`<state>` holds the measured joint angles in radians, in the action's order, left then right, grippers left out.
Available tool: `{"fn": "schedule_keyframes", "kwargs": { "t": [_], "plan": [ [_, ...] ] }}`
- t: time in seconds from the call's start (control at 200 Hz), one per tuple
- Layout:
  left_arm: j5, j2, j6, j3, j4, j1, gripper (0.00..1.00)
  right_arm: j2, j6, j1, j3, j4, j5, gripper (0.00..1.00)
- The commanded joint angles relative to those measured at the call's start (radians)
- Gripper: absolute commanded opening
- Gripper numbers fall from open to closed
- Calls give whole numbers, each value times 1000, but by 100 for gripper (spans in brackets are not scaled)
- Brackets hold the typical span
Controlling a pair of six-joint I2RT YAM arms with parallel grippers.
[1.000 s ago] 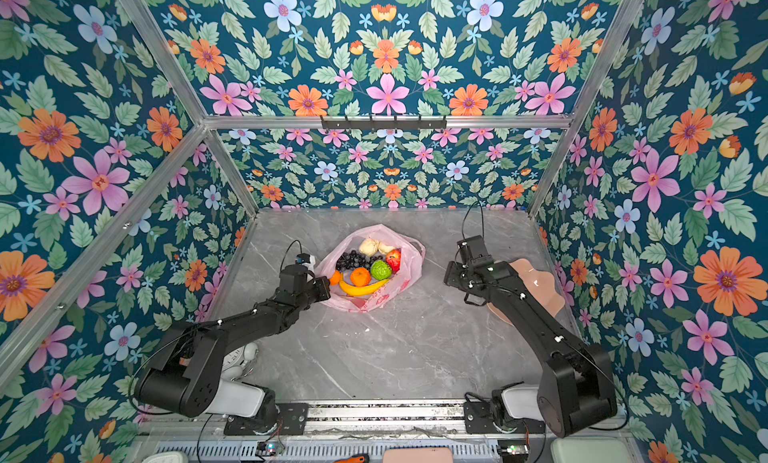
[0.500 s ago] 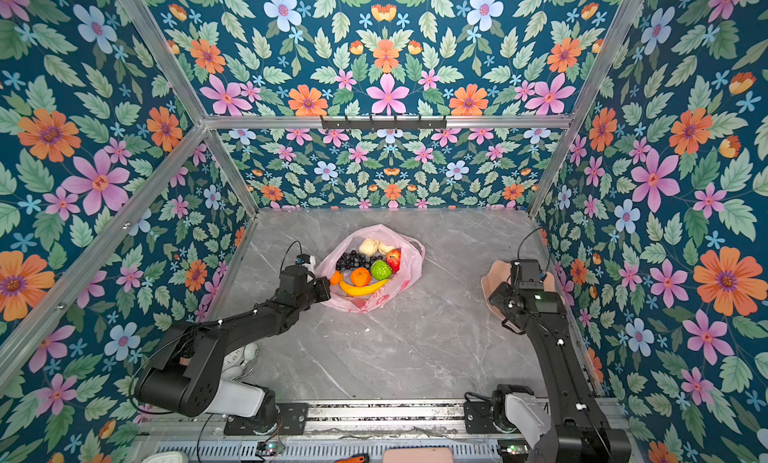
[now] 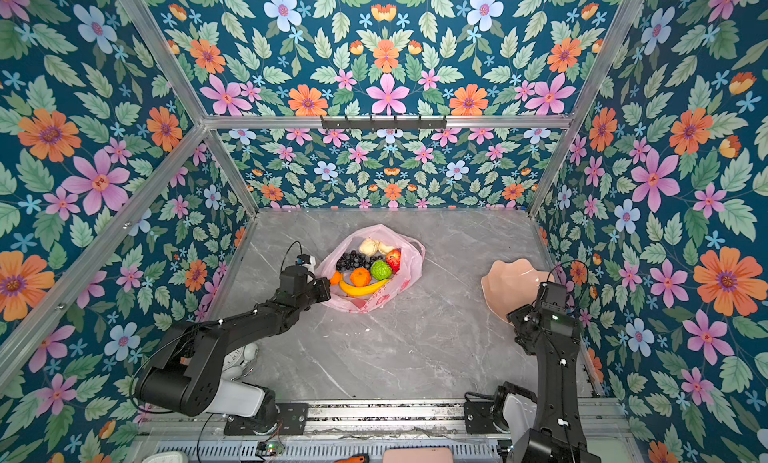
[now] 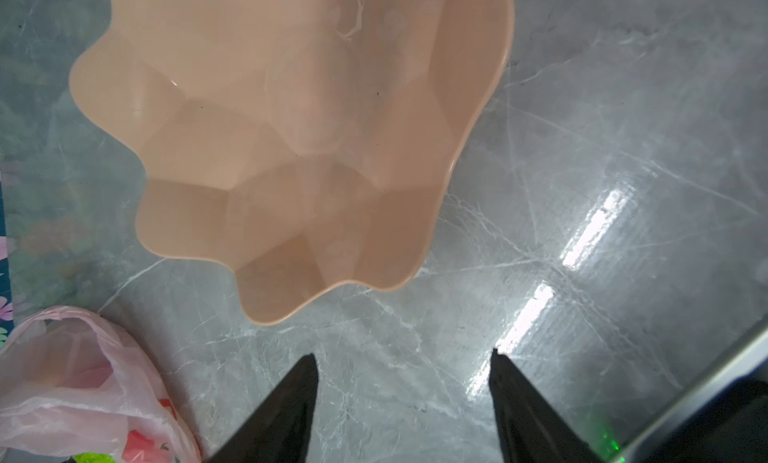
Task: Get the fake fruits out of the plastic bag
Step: 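Grasp the rim of the peach wavy bowl with the right gripper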
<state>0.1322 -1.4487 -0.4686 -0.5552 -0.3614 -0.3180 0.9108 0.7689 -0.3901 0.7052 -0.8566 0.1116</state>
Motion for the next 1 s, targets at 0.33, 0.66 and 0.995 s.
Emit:
{"fn": "schedule_keyframes", "kwargs": {
  "t": [0.33,0.66,0.995],
  "plan": [
    [6,-7,0,0,-17,0,0,123,157,-67,-89,246,101,63],
    [-6,-10,7,-2,-15,0,0,170,193,-125,-163,388,166,50],
    [-7,-11,13,-2,-14,0,0,173,225,-125,-183,429,181,27]
  ]
}}
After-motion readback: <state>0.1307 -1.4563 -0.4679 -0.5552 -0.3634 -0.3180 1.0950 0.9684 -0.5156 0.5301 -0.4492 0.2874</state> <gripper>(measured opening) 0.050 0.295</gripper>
